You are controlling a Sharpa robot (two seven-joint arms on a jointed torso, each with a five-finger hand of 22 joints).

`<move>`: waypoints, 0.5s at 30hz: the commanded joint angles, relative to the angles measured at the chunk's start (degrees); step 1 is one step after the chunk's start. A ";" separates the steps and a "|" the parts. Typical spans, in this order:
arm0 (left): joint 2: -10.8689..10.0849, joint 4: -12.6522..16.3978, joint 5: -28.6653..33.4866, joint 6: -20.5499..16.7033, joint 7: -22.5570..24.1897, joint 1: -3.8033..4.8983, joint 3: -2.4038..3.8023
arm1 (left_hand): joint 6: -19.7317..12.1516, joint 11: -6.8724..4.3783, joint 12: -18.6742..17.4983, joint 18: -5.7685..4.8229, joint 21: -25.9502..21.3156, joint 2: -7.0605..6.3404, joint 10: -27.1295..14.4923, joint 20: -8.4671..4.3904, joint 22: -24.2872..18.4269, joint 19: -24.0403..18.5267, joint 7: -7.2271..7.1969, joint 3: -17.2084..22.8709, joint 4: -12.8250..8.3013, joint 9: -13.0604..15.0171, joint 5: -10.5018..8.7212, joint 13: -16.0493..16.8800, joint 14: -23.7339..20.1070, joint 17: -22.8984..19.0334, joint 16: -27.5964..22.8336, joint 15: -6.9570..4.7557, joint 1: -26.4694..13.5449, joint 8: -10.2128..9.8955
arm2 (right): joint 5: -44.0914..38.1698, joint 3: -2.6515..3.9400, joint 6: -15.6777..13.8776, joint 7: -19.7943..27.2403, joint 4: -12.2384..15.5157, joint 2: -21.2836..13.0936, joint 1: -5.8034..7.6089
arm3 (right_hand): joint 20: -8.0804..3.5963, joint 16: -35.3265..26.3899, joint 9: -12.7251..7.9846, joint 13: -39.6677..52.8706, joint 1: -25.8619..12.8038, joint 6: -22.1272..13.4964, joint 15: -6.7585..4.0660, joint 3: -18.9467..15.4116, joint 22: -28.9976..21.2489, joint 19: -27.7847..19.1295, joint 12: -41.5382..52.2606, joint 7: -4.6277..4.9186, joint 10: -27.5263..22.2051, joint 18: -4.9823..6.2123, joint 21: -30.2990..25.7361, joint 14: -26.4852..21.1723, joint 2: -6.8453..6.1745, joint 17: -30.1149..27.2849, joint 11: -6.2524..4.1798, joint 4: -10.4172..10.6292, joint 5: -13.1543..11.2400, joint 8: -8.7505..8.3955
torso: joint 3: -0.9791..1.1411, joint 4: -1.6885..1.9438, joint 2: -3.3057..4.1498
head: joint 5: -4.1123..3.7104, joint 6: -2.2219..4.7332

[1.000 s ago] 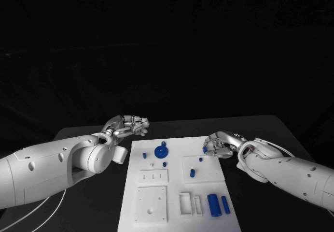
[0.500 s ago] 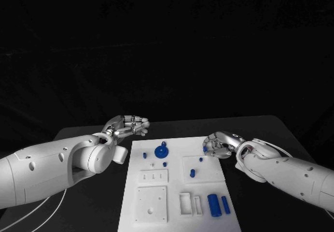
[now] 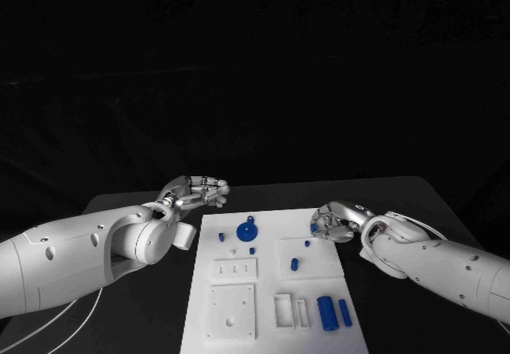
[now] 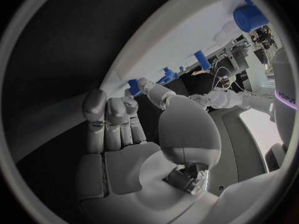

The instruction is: Assemble the parts on the task board

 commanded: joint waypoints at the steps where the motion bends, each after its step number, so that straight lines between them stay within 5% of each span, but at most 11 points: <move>1: 0.16 0.11 -0.29 0.49 0.31 0.08 0.05 | -0.32 0.01 -0.18 0.83 0.21 -0.05 -0.53 0.15 0.95 -0.40 0.23 -0.26 -0.03 -0.02 -0.06 -0.09 -0.07 0.08 -0.32 0.19 0.00 -0.27 | -0.30 -0.02 1.27 0.29 -0.03 0.09 -0.11 | -0.18 -0.41 0.23 -0.07 0.36 1.50 -0.58 0.87 0.89 -0.30 0.19 0.40 -0.14 6.71 0.10 0.12 0.78 0.11 -0.57 -0.09 -0.28 0.53 | 0.01 0.03 0.00 | -0.14 -0.09; 15: 0.12 0.10 -0.39 0.45 0.25 0.08 0.05 | -0.28 -0.05 -0.12 0.83 0.21 0.01 -0.47 0.15 0.95 -0.40 0.26 -0.20 -0.03 -0.01 -0.11 -0.07 -0.05 0.13 -0.37 0.18 0.05 -0.27 | 2.09 -0.02 -1.28 -2.03 0.58 0.25 -0.12 | -0.20 -0.52 0.85 -0.06 -0.67 3.29 -1.23 1.85 0.88 -0.21 0.18 -0.30 0.02 6.71 0.30 0.17 0.83 0.30 -1.24 0.45 -0.23 1.45 | 0.00 -0.01 0.00 | -0.08 -0.18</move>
